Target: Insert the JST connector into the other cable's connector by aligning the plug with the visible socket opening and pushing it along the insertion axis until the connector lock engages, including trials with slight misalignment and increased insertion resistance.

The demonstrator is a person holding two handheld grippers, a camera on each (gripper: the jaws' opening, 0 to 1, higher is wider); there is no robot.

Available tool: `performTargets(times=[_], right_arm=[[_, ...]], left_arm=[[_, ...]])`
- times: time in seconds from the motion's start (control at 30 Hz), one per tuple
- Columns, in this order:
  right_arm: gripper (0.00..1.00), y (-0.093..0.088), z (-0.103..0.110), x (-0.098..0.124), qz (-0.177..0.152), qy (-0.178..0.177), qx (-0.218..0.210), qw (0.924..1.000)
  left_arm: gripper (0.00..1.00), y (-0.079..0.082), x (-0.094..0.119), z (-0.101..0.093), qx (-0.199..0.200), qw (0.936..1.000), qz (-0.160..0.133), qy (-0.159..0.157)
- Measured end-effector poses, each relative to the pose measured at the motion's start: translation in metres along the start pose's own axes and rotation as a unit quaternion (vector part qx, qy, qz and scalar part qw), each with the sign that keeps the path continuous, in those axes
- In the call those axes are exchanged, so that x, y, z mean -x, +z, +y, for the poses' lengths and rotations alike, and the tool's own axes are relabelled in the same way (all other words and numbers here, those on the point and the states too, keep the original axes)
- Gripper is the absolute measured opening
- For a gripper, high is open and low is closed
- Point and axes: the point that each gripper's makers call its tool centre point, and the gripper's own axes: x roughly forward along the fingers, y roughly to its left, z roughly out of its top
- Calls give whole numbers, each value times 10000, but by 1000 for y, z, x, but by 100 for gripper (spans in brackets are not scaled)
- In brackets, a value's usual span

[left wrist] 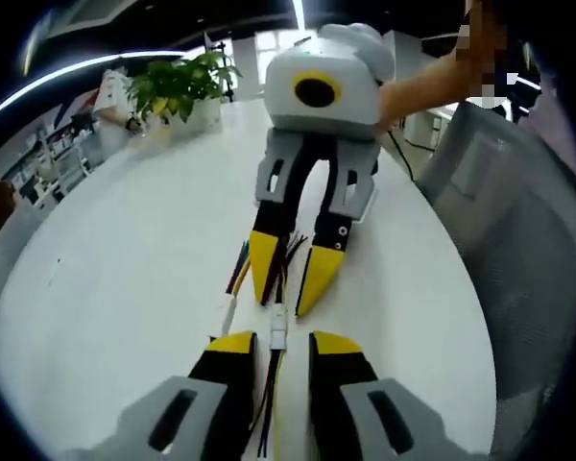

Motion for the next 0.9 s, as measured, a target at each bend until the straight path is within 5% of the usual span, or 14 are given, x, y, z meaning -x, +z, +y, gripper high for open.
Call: performTargets(times=[0.2,0.5,0.77,0.87,0.9], right_arm=[[12,11,4,10,-71,-15,-7,10000],[25,19,12,26,-1,-39,-185,9998],[33,30,0,54,-198,-628,-646,9957],[39,31,-2,63,-217,-777,-753,9939],[41,28,0,67,-163,-796,-1086,9908]], left_arm=[[18,13,16,-4,552,9968,-529,211],[25,18,42,-13,947,9917,-830,257],[45,34,65,-9,1352,9818,-1170,637],[52,33,70,-9,1418,9797,-1097,899],[55,32,71,-10,1431,9795,-1072,931]])
